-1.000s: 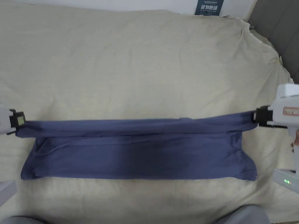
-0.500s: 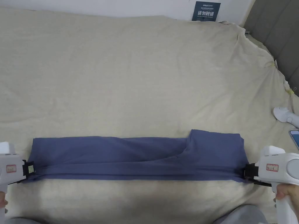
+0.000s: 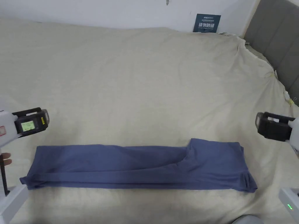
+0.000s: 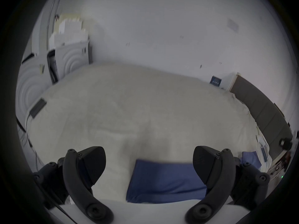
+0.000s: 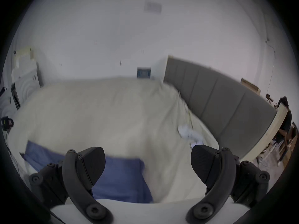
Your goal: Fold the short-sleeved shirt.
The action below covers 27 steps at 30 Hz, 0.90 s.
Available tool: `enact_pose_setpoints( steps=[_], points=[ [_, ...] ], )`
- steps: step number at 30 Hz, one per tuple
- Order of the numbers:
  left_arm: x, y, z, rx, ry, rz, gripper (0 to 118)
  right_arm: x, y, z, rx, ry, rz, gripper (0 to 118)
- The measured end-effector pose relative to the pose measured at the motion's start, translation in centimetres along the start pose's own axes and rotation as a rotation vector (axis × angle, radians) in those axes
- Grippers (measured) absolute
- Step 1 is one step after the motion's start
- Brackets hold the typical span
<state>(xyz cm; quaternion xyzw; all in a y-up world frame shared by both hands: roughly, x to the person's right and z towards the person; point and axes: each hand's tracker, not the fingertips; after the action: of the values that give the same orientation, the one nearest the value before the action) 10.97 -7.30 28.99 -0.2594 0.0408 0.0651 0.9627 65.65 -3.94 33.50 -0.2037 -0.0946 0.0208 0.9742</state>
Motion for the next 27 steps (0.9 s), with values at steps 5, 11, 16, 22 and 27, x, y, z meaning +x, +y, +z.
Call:
enact_pose_setpoints(
  steps=[5, 11, 16, 22, 27],
  points=[
    [3.7, -1.1, 1.8, 0.242, 0.021, -0.03, 78, -2.7, -0.8, 1.5, 0.149, 0.052, -0.034, 113],
    [5.4, -2.8, 2.2, 0.244, -0.015, -0.043, 0, -4.9, -2.6, 2.2, 0.178, 0.104, -0.082, 31],
    [6.0, -2.9, 2.8, 0.248, -0.021, -0.083, 0, -5.5, -3.1, 2.5, 0.222, 0.09, -0.102, 0],
    [5.6, -2.5, 2.7, 0.235, -0.03, -0.08, 0, -5.1, -2.9, 2.2, 0.228, 0.101, -0.105, 0],
    [3.0, -0.8, 2.2, 0.151, -0.122, 0.039, 0, -5.2, -2.8, 1.9, 0.211, 0.12, -0.094, 0]
  ],
)
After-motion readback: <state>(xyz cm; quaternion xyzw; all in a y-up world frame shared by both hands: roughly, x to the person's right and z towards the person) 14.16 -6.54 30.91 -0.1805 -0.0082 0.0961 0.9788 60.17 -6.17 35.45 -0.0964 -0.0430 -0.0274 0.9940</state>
